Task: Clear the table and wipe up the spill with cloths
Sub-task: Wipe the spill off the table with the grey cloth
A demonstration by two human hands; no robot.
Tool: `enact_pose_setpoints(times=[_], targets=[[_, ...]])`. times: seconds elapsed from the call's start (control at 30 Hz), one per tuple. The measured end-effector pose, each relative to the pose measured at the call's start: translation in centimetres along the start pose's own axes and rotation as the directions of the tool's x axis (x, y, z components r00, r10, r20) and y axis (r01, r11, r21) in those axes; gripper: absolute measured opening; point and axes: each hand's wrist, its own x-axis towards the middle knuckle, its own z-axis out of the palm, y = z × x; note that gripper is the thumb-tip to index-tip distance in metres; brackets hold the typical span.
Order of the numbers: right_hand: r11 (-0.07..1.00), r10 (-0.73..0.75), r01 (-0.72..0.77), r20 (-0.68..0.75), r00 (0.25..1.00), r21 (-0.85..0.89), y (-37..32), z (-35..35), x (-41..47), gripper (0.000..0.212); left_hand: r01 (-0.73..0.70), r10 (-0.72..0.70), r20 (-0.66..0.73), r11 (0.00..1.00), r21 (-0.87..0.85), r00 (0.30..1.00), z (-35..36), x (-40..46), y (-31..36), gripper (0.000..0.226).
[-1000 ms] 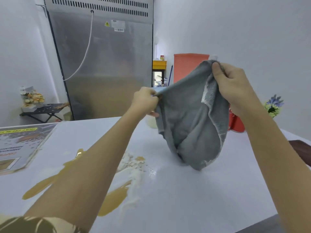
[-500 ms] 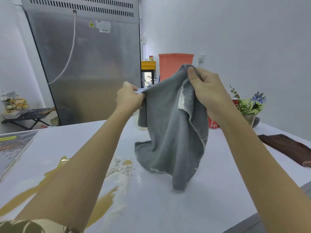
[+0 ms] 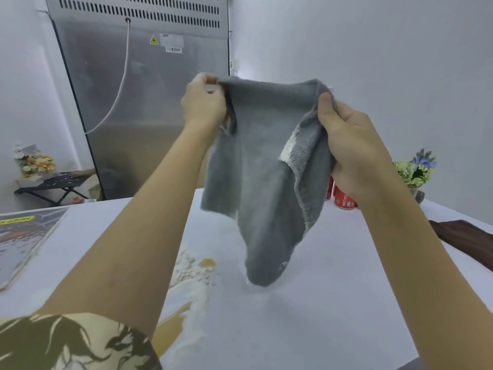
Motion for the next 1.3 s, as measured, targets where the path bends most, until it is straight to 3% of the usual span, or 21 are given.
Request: enact_pose_setpoints(times=[0.1, 0.23, 0.3, 0.47, 0.53, 0.6, 0.63, 0.7, 0.73, 0.77, 0.83, 0.9, 0.97, 1.03, 1.1, 1.2, 1.3], targets=[[0.982, 0.189, -0.190, -0.061, 0.980, -0.009, 2.0, -1.3, -1.4, 0.030, -0.100, 0.090, 0.086, 0.987, 0.124, 0.992, 1.3, -1.4, -1.3, 0.021], [0.925, 0.374, -0.373, 0.001, 0.927, 0.076, 3.8, -2.8, -3.8, 0.032, -0.133, 0.008, 0.284, 0.895, 0.425, 0.959, 2.3, -3.9, -6.1, 0.022], [0.912, 0.384, -0.388, 0.054, 0.922, 0.133, 3.7, -3.5, -4.1, 0.032, -0.150, -0.002, 0.266, 0.820, 0.552, 0.964, 2.6, -3.9, -6.8, 0.022], [0.826, 0.454, -0.443, 0.055, 0.889, 0.348, 3.6, -4.0, -3.5, 0.029, -0.198, 0.149, 0.139, 0.856, 0.478, 0.979, 3.8, -4.5, -3.9, 0.025], [0.842, 0.512, -0.486, -0.062, 0.857, 0.235, 5.7, -4.2, -3.9, 0.028, -0.233, 0.123, 0.225, 0.784, 0.575, 0.967, 4.0, -5.3, -4.8, 0.025], [0.839, 0.512, -0.531, -0.159, 0.844, -0.118, 9.1, -4.7, -4.7, 0.028, -0.262, -0.068, 0.415, 0.680, 0.685, 0.907, 3.9, -6.4, -7.1, 0.025], [0.764, 0.526, -0.544, -0.154, 0.836, -0.348, 10.4, -4.9, -5.3, 0.025, -0.268, -0.191, 0.486, 0.638, 0.722, 0.853, 3.6, -7.0, -8.4, 0.026], [0.476, 0.591, -0.433, -0.086, 0.802, -0.766, 11.5, -5.2, -6.0, 0.028, -0.262, -0.334, 0.529, 0.593, 0.761, 0.780, 2.7, -7.8, -10.3, 0.033], [0.335, 0.593, -0.311, -0.058, 0.803, -0.890, 11.5, -5.3, -5.9, 0.031, -0.250, -0.352, 0.518, 0.584, 0.772, 0.780, 2.3, -7.9, -10.7, 0.038], [0.259, 0.562, -0.210, -0.030, 0.827, -0.943, 11.2, -5.2, -5.7, 0.035, -0.239, -0.351, 0.506, 0.583, 0.777, 0.788, 1.9, -7.8, -10.9, 0.041], [0.256, 0.480, -0.120, 0.018, 0.877, -0.959, 10.3, -4.4, -4.9, 0.042, -0.227, -0.331, 0.486, 0.587, 0.777, 0.808, 1.2, -7.5, -10.7, 0.043], [0.324, 0.419, -0.024, 0.121, 0.900, -0.946, 9.6, -2.8, -4.2, 0.047, -0.231, -0.308, 0.474, 0.582, 0.780, 0.825, 0.5, -7.0, -10.2, 0.044], [0.372, 0.461, 0.074, 0.253, 0.851, -0.925, 9.6, -0.7, -4.2, 0.046, -0.237, -0.276, 0.464, 0.583, 0.777, 0.842, -0.3, -6.8, -9.8, 0.044], [0.332, 0.583, 0.152, 0.329, 0.743, -0.931, 10.4, 1.0, -5.3, 0.042, -0.240, -0.261, 0.458, 0.583, 0.776, 0.850, -1.1, -6.8, -9.6, 0.041], [0.237, 0.624, 0.209, 0.313, 0.716, -0.949, 11.6, 1.3, -6.3, 0.034, -0.232, -0.258, 0.448, 0.582, 0.779, 0.856, -2.2, -6.9, -9.9, 0.038], [0.120, 0.518, 0.130, 0.174, 0.838, -0.984, 13.1, -0.7, -6.2, 0.031, -0.195, -0.281, 0.438, 0.607, 0.770, 0.854, -4.0, -7.4, -10.7, 0.035], [0.199, 0.505, -0.099, 0.016, 0.863, -0.975, 14.1, -3.1, -5.1, 0.034, -0.199, -0.311, 0.513, 0.669, 0.716, 0.800, -4.4, -8.8, -11.2, 0.033]])
